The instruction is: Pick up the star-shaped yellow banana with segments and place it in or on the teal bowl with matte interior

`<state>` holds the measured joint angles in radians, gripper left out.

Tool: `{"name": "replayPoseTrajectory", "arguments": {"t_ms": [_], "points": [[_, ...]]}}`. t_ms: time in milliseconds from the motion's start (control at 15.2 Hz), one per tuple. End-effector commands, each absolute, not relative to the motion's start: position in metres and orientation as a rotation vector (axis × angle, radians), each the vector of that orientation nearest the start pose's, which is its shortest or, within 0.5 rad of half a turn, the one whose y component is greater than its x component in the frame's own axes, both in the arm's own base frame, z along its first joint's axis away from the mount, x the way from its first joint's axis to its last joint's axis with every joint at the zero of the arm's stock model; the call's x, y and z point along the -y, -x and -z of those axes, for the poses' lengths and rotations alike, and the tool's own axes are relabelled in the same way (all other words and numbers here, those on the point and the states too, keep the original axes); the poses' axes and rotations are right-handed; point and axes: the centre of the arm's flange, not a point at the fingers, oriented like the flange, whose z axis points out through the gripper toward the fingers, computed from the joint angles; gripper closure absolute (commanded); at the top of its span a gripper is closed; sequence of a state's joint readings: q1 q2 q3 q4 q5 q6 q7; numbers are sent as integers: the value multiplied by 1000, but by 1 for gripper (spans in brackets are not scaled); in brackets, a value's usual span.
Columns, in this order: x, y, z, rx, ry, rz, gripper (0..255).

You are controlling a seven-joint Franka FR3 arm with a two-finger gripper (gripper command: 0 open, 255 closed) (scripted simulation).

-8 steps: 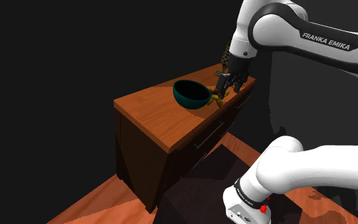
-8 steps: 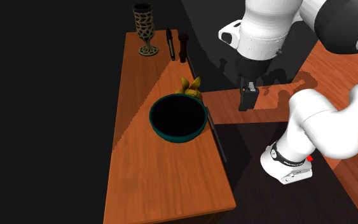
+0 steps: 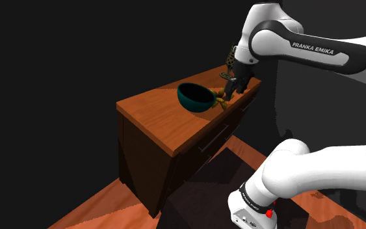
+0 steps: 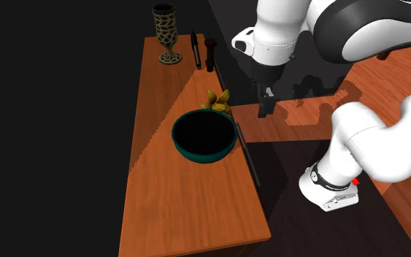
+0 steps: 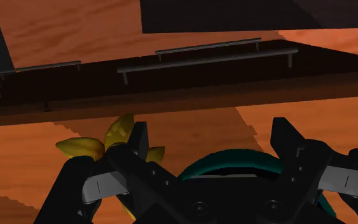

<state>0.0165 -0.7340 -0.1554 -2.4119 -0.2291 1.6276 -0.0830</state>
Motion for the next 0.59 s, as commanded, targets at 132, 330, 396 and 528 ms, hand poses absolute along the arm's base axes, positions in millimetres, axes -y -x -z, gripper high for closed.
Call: {"name": "replayPoseTrajectory", "arguments": {"t_ms": [132,330,396,528], "points": [[123,-337,-530,206,3254,-80,0],[153,-356,-515,347,3242,-59,0],[162,-363,-510,394,3236,-52,0],[181,-377,-500,487,3223,-39,0]]}}
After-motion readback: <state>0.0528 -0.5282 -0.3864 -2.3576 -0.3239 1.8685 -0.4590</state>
